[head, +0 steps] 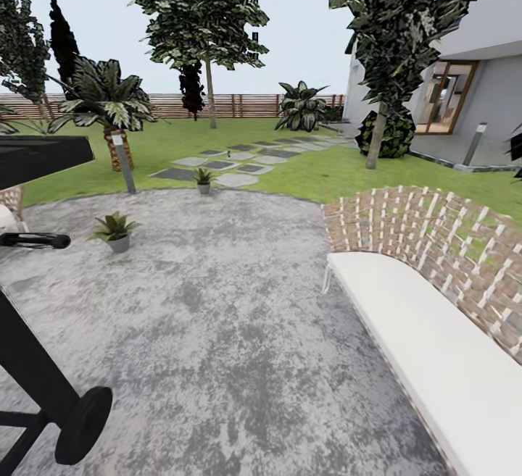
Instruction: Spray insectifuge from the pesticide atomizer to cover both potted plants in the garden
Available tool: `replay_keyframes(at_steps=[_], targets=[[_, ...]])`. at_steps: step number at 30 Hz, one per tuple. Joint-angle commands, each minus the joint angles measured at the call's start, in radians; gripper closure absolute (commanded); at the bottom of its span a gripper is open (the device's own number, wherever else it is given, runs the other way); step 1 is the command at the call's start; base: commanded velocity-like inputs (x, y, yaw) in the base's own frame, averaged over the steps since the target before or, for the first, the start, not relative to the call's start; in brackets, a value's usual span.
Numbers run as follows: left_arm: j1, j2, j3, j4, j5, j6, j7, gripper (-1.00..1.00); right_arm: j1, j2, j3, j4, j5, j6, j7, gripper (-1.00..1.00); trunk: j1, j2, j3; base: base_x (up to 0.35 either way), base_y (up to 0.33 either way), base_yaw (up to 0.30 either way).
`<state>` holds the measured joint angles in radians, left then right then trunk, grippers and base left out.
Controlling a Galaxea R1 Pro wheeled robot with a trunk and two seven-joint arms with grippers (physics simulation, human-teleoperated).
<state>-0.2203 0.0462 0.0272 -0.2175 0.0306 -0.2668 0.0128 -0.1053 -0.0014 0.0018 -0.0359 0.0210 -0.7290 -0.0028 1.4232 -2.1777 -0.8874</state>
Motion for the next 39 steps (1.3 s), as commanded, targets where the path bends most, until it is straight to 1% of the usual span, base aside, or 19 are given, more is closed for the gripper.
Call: replay_keyframes(at_steps=[1,39], targets=[[-0.001,0.000,0.002,0.001,0.003,-0.003,0.000,-1.00,-0.001,0.000,0.000,0.001,0.002,-0.003,0.000,-1.00,0.000,0.000,-0.001,0.339,0.000,0.000],[-0.001,-0.002,0.001,0.001,0.003,-0.003,0.000,-1.00,-0.001,0.000,0.000,0.001,0.002,-0.003,0.000,-1.00,0.000,0.000,-0.001,0.339,0.000,0.000]])
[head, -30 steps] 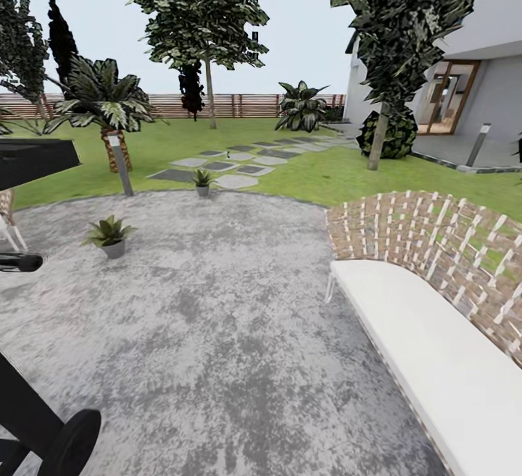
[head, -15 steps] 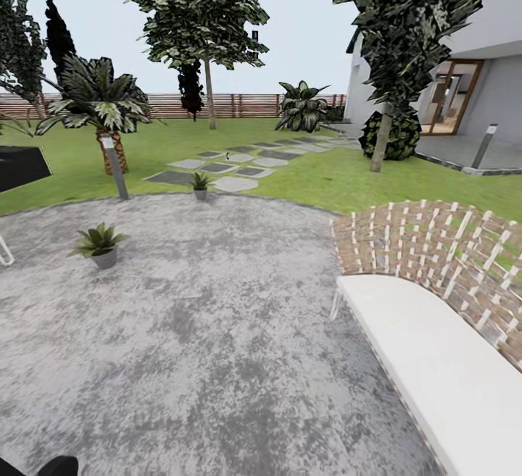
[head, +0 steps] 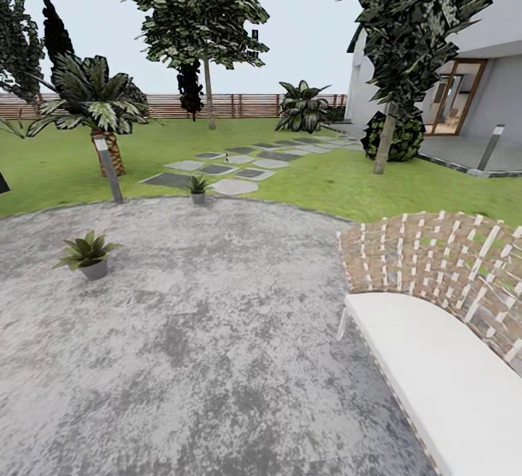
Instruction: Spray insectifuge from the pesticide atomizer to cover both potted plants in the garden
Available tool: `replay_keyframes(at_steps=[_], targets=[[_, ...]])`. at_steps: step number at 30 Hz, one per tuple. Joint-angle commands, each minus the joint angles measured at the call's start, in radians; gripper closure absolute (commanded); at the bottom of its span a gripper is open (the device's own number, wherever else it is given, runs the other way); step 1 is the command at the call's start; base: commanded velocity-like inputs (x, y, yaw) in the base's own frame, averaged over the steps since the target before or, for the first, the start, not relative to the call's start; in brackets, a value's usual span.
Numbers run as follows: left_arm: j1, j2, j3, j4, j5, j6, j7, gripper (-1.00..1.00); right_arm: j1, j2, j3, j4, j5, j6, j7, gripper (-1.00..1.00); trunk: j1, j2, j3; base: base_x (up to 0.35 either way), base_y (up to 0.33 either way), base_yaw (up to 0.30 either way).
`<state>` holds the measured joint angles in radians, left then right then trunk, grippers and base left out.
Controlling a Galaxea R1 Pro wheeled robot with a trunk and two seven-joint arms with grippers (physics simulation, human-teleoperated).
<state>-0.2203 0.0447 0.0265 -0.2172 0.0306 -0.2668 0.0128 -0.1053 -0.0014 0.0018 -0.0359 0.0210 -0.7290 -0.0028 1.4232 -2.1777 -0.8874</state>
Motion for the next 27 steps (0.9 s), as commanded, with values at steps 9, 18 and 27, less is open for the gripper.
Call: replay_keyframes(at_steps=[9,18,27], targets=[[-0.001,0.000,0.002,0.000,0.002,-0.003,0.000,-1.00,-0.001,0.000,0.000,0.001,0.002,-0.003,0.000,-1.00,0.000,0.000,-0.001,0.339,0.000,0.000],[-0.001,0.001,0.003,0.001,0.002,-0.003,0.000,-1.00,-0.001,0.000,0.000,0.001,0.002,-0.003,0.000,-1.00,0.000,0.000,-0.001,0.339,0.000,0.000],[-0.001,0.001,0.003,0.001,0.002,-0.003,0.000,-1.00,-0.001,0.000,0.000,0.001,0.002,-0.003,0.000,-1.00,0.000,0.000,-0.001,0.339,0.000,0.000]])
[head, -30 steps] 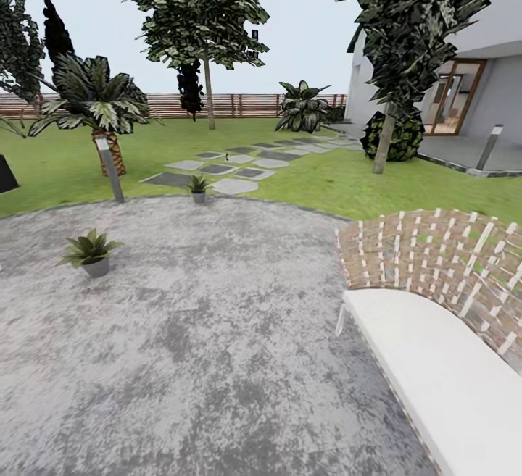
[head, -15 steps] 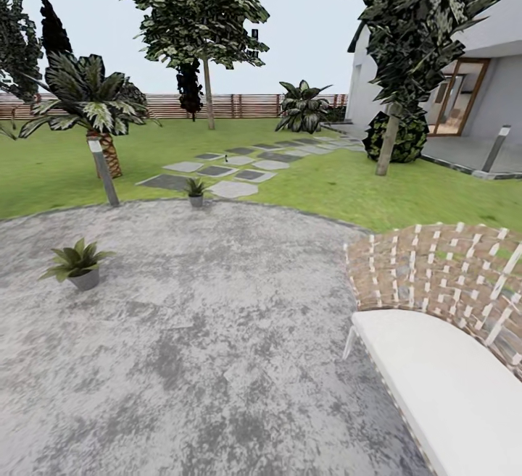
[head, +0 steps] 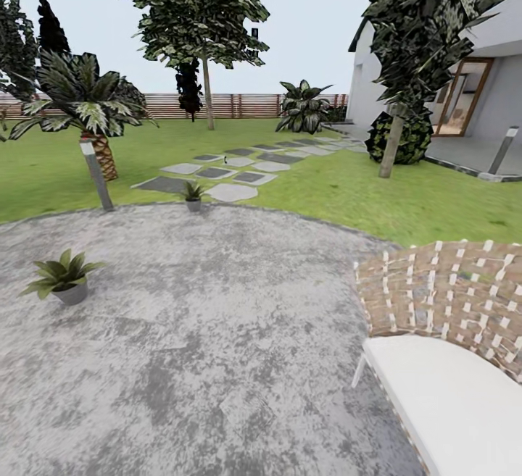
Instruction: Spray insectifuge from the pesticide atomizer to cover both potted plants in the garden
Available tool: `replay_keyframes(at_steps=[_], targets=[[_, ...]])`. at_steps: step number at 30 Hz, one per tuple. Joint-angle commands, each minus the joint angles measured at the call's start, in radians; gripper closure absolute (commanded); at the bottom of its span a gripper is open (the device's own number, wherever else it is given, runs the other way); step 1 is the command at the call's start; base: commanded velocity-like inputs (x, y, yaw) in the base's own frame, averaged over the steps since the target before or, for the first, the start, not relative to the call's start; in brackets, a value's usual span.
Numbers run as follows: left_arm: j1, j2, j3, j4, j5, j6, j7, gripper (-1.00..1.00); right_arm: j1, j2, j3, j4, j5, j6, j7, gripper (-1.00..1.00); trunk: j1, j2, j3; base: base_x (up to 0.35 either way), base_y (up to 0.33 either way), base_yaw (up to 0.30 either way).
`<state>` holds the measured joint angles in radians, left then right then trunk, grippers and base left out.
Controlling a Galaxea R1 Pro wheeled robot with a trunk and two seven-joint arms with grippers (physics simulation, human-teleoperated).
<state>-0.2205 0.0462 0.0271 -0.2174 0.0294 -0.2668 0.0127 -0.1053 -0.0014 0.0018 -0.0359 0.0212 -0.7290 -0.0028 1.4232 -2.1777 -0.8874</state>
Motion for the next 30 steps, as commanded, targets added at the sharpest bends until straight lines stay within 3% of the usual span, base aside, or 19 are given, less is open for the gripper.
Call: replay_keyframes(at_steps=[1,30], targets=[[-0.001,0.000,0.002,0.001,0.003,-0.003,0.000,-1.00,-0.001,0.000,0.000,0.001,0.002,-0.003,0.000,-1.00,0.000,0.000,-0.001,0.339,0.000,0.000],[-0.002,-0.002,0.002,0.001,0.003,-0.003,0.000,-1.00,-0.001,0.000,0.000,0.001,0.002,-0.003,0.000,-1.00,0.000,0.000,-0.001,0.339,0.000,0.000]])
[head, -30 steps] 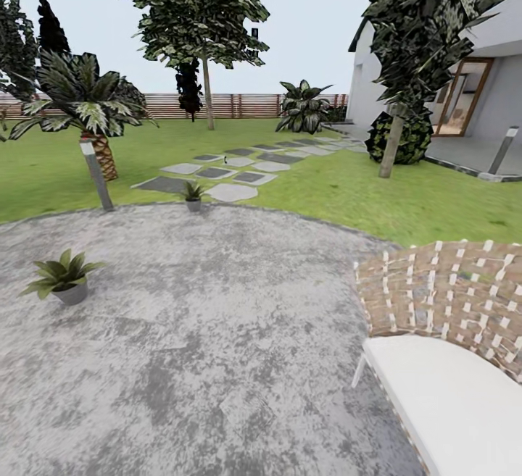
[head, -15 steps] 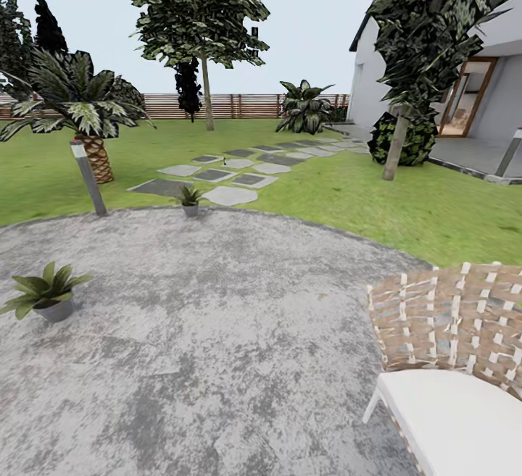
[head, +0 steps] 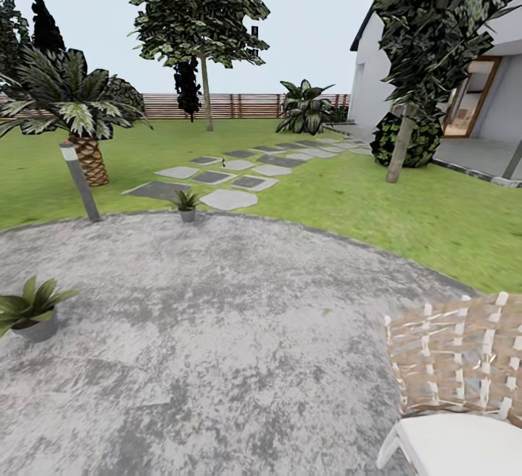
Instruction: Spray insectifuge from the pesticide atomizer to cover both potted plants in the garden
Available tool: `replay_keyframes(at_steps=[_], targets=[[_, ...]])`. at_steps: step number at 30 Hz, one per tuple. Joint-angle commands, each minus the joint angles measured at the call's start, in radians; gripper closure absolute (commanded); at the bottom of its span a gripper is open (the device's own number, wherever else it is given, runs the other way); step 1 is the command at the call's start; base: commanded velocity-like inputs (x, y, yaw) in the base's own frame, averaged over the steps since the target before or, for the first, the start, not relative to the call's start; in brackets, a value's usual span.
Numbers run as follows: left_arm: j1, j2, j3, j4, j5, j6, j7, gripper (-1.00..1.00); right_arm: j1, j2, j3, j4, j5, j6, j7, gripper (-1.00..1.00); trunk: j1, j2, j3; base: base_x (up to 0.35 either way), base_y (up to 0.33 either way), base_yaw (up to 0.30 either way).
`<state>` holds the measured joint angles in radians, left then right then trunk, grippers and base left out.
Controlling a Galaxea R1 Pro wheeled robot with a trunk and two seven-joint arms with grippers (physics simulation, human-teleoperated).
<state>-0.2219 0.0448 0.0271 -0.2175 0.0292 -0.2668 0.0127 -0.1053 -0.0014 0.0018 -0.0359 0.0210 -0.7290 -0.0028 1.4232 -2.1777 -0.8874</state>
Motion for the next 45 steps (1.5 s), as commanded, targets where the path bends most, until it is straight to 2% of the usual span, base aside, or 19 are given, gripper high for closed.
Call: replay_keyframes(at_steps=[1,45], targets=[[-0.001,0.000,0.002,0.001,0.003,-0.003,0.000,-1.00,-0.001,0.000,0.000,0.001,0.002,-0.003,0.000,-1.00,0.000,0.000,-0.001,0.339,0.000,0.000],[-0.001,0.000,0.002,0.001,0.001,-0.003,0.000,-1.00,-0.001,0.000,0.000,0.001,0.002,-0.003,0.000,-1.00,0.000,0.000,-0.001,0.338,0.000,0.000]])
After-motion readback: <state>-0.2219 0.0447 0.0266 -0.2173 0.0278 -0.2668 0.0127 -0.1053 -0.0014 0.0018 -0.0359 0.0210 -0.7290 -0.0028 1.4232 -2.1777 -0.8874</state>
